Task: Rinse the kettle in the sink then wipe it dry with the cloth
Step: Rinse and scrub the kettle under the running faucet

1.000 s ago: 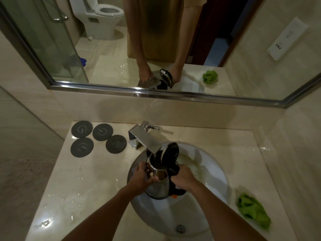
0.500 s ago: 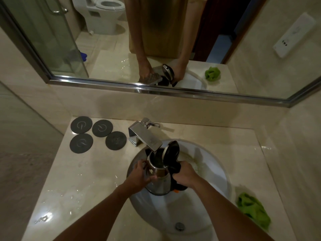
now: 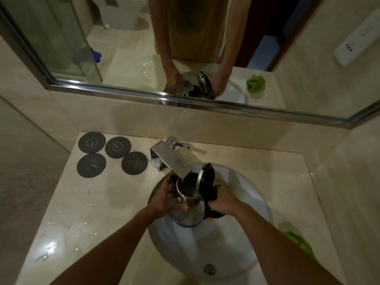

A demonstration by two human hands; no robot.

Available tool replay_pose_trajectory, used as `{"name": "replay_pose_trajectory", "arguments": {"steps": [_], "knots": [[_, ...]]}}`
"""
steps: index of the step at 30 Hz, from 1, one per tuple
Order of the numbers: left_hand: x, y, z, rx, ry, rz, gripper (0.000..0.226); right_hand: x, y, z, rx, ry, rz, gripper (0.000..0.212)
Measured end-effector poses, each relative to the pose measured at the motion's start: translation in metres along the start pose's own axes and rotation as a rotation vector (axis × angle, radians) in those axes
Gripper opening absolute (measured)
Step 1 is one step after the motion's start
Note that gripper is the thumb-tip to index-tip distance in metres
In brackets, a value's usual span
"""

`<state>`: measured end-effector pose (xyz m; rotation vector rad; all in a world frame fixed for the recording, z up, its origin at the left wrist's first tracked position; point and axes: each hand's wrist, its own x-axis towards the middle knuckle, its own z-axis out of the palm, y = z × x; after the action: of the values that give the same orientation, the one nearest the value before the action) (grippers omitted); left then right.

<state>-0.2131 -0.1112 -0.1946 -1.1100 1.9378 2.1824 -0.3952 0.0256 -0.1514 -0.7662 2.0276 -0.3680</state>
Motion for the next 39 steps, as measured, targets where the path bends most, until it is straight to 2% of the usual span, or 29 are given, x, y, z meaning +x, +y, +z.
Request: {"name": "replay_pose_trajectory", "arguments": {"steps": [6,10,15,19,25,30,34,39], "knots": [[0.005,-0.006,0.000,-0.068,0.041,-0.038,0.120,0.005,-0.001,-0.005,-0.032,-0.036,0.002,0.021],[0.004,-0.007,0.001,-0.098,0.057,-0.036,0.116,0.008,-0.001,-0.007,-0.055,-0.056,0.000,0.016],[0.002,-0.003,-0.001,-0.060,0.068,-0.012,0.115,0.010,-0.001,-0.005,-0.051,-0.045,-0.012,0.019],[0.000,0.000,-0.003,0.013,0.090,0.021,0.118,0.009,0.002,0.001,-0.060,-0.010,-0.026,0.011],[-0.003,0.000,0.001,0.064,0.135,0.039,0.114,0.013,0.004,0.000,-0.076,-0.007,-0.029,0.022],[-0.003,0.006,0.002,0.020,0.115,0.023,0.112,0.013,0.002,-0.004,-0.086,-0.028,-0.024,0.013],[-0.001,0.007,-0.001,0.030,0.103,0.019,0.110,0.015,-0.001,-0.005,-0.094,-0.027,-0.029,0.025],[0.000,0.004,-0.001,0.034,0.105,0.018,0.111,0.016,0.000,-0.004,-0.096,-0.026,-0.030,0.011]]}}
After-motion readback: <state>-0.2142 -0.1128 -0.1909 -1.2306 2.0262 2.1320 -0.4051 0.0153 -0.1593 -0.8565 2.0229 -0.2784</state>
